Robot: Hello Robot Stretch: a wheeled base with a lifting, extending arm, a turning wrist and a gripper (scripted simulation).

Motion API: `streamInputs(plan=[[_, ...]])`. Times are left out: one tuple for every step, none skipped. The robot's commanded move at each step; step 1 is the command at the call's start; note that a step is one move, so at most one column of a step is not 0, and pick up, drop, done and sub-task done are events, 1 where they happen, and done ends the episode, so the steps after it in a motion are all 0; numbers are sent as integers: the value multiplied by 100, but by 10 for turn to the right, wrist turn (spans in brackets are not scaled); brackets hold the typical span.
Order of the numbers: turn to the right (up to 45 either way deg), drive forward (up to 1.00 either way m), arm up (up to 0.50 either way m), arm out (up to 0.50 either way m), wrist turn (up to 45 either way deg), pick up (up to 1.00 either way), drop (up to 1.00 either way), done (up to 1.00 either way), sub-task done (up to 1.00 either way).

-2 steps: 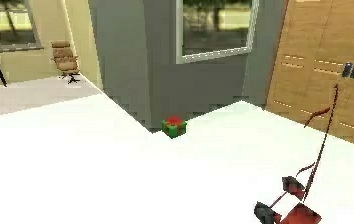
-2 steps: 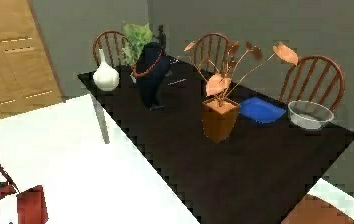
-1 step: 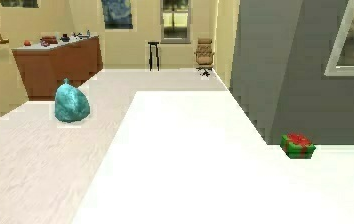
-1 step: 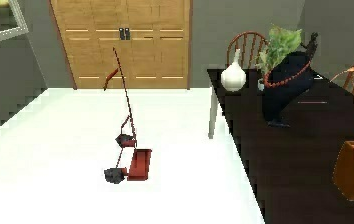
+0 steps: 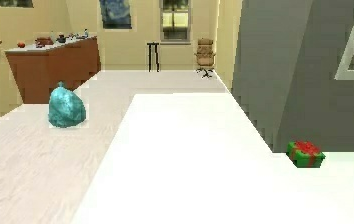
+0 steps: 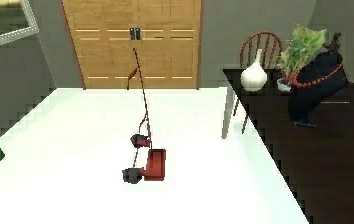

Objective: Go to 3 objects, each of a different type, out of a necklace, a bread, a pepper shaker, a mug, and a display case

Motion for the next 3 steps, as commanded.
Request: streamInputs(plan=[[450,0,0,0,0,0,0,0,0],[330,0,0,0,0,0,0,0,0],[0,20,0,0,0,0,0,0,0]])
